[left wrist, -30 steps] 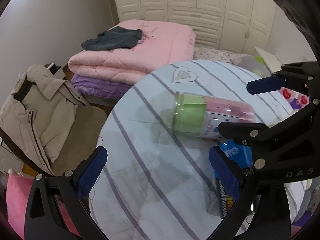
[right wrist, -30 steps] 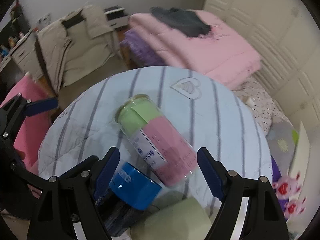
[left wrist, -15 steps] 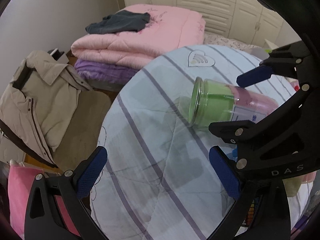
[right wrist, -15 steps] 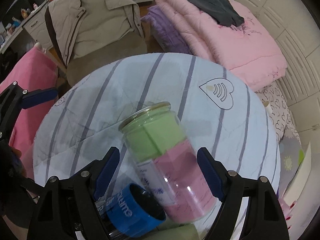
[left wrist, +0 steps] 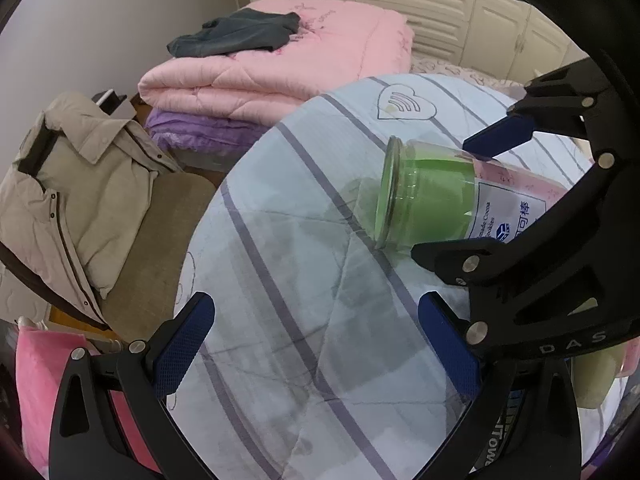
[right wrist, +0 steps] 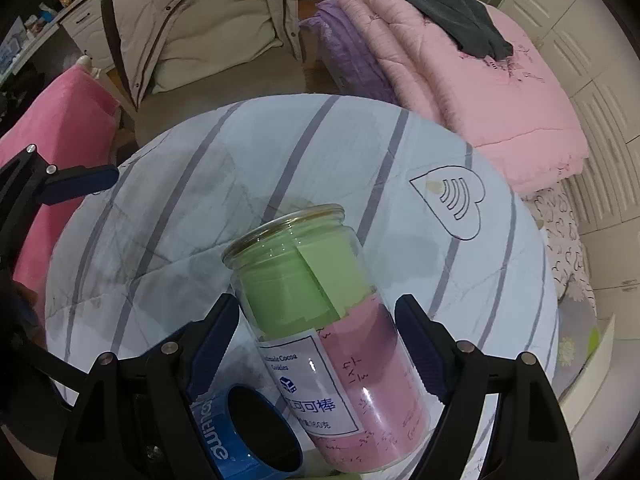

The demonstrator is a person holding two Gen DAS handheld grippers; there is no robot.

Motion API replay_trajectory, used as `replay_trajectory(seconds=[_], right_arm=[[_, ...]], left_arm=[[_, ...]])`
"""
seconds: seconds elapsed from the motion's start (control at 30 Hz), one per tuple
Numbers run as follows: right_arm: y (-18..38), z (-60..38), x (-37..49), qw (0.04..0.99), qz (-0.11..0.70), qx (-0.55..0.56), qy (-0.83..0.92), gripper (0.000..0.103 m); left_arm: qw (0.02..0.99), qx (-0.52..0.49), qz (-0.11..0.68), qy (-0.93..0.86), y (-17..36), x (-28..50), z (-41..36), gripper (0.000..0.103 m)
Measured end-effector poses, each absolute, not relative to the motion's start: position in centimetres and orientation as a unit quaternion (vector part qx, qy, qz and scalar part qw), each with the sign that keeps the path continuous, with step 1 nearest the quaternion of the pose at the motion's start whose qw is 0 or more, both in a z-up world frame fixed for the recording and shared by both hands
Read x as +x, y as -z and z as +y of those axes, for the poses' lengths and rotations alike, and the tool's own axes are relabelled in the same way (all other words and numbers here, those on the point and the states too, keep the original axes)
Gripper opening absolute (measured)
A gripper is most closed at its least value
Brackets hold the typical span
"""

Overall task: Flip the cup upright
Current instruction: 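Lift the jar with the right tool and turn its opening upward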

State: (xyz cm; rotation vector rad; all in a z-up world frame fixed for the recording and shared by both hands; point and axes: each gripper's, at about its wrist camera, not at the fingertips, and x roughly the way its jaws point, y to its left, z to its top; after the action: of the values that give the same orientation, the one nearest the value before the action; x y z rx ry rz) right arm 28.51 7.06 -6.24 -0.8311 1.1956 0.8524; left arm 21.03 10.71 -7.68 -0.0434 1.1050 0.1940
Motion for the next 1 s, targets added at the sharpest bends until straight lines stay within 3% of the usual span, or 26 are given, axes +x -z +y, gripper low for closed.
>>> replay_trajectory(seconds=[0.33,1.0], right_arm=[[6.5,6.9,27.5,0.665,0.509,-0.375,-0.398,0.080],[0.8,5.2,24.7,0.733,0.444,-0.379,-0.349,0.076]], left_arm=[[0.846,-0.006,0.526,-0.087,7.6,21.1,9.8,0.103],[0.882,-0.004,0.466,-0.078,2.9,18.6,8.2,0.103]])
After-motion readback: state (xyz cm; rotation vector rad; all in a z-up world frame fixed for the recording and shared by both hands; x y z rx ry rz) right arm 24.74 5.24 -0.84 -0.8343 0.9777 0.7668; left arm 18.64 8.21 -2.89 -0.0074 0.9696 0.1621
